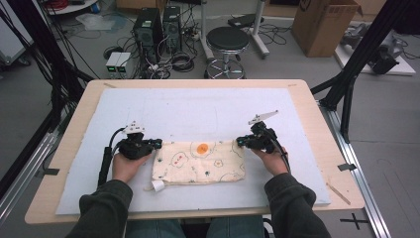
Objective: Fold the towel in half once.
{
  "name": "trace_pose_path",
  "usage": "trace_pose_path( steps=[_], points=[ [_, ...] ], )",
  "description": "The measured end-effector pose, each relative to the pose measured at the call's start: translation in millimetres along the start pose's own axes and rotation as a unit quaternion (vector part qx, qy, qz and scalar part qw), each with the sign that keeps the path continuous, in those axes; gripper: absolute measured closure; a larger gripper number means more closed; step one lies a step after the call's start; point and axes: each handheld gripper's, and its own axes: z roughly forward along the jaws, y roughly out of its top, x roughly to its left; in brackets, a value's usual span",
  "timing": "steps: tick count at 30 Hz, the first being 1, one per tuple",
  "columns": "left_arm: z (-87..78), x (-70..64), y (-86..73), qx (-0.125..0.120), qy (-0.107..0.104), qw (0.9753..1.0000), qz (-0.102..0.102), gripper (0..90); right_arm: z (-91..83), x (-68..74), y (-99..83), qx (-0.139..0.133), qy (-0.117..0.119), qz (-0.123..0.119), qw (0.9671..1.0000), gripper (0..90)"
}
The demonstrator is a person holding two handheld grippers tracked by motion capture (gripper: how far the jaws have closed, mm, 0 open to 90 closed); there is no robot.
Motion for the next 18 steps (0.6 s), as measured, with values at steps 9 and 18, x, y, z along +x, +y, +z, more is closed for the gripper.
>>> trace_pose_path(
  steps=[9,18],
  points=[
    [8.4,6.9,-1.6,0.0,0.012,0.9998,-0.013,85.4,19.2,-10.1,1.8,0.008,-0.009,0.011,0.9999,82.9],
    [-9.2,-1.7,3.3,-0.006,0.004,0.9999,0.008,66.9,-0.3,-1.1,4.1,-0.047,0.008,0.008,0.9988,62.1]
  ],
)
